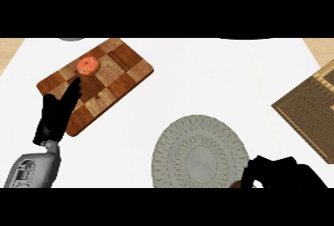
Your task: Pick the cupcake from the placemat and place it in the basket
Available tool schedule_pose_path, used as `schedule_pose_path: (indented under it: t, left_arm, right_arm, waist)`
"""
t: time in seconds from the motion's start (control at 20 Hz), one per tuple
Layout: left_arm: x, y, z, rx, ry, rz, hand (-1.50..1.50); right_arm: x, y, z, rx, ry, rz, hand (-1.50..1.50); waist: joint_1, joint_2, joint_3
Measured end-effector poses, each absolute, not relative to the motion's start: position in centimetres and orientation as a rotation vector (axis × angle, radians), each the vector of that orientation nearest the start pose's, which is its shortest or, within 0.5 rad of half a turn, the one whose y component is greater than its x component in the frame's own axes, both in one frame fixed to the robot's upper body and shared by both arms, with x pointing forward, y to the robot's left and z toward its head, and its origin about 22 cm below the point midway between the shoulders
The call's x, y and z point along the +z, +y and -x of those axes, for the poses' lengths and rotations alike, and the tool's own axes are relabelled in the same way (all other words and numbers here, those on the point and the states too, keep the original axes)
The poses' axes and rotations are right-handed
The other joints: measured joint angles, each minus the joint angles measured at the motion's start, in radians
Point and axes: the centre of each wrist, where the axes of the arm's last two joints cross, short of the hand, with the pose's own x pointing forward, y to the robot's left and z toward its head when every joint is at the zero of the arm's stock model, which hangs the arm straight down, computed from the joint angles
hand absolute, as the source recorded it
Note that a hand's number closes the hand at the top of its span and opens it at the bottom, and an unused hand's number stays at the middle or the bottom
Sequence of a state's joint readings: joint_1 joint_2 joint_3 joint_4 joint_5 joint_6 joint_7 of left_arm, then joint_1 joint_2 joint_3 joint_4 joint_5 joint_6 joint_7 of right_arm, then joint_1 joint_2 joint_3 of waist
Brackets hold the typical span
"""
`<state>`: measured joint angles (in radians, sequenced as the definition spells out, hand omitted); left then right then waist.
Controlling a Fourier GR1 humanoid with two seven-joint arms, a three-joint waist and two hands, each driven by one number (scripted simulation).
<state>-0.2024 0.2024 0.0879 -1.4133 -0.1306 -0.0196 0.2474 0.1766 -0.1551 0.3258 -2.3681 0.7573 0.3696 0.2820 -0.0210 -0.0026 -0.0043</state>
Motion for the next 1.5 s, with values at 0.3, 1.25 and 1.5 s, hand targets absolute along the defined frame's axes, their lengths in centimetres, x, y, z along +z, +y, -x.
schedule_pose_path:
  t: [0.3,1.25,1.5]
  left_arm:
    - [2.6,28.4,-29.0,-0.205,-1.347,-0.284,0.0]
    - [2.6,28.1,-29.6,-0.213,-1.36,-0.274,0.0]
    - [3.0,27.5,-29.4,-0.213,-1.36,-0.264,0.0]
  right_arm:
    - [17.5,-20.1,-16.9,0.852,-1.714,0.621,1.5]
    - [33.6,-36.9,-23.8,0.917,-1.473,1.102,1.5]
    - [33.5,-41.0,-25.4,0.958,-1.481,1.052,1.5]
  waist:
    - [0.006,-0.001,-0.001]
    - [0.022,0.004,0.004]
    - [0.028,0.005,0.005]
